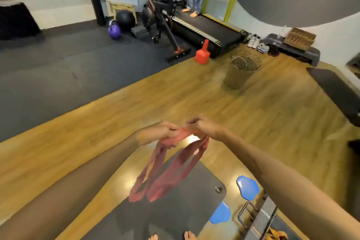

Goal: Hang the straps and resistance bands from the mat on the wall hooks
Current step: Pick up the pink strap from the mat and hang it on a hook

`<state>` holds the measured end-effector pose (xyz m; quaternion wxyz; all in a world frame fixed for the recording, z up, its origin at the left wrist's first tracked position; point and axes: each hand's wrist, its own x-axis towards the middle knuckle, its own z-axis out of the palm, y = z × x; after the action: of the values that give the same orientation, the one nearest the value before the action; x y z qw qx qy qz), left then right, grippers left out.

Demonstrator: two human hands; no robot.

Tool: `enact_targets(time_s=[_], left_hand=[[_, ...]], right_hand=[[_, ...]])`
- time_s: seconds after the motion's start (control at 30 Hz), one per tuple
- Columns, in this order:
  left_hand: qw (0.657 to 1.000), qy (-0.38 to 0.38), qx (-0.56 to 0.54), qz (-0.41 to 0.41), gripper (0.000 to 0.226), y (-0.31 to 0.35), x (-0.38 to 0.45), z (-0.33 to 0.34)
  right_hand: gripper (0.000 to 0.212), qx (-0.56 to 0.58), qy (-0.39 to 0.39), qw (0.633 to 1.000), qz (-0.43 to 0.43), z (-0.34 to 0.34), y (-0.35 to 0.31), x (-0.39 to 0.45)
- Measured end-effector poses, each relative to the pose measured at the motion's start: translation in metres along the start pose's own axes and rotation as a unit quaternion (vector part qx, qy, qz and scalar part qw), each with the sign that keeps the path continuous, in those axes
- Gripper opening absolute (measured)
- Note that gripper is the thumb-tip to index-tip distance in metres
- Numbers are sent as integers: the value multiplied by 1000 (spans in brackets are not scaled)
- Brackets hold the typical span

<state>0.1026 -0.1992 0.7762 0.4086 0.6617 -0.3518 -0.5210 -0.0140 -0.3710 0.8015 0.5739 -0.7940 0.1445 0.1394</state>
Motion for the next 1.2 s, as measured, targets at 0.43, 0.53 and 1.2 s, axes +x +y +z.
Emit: enact_targets(time_s=[0.43,0.53,1.2], left_hand=[[983,-145,-22,113,21,136,65,193],[967,-204,-9,154,18,165,67,265],[731,-584,85,343,46,278,-15,756]], right_hand=[[55,128,386,913,12,-26,49,-223],[50,175,472,864,-10,-34,67,-299],[41,307,868,389,-20,34,139,-764]])
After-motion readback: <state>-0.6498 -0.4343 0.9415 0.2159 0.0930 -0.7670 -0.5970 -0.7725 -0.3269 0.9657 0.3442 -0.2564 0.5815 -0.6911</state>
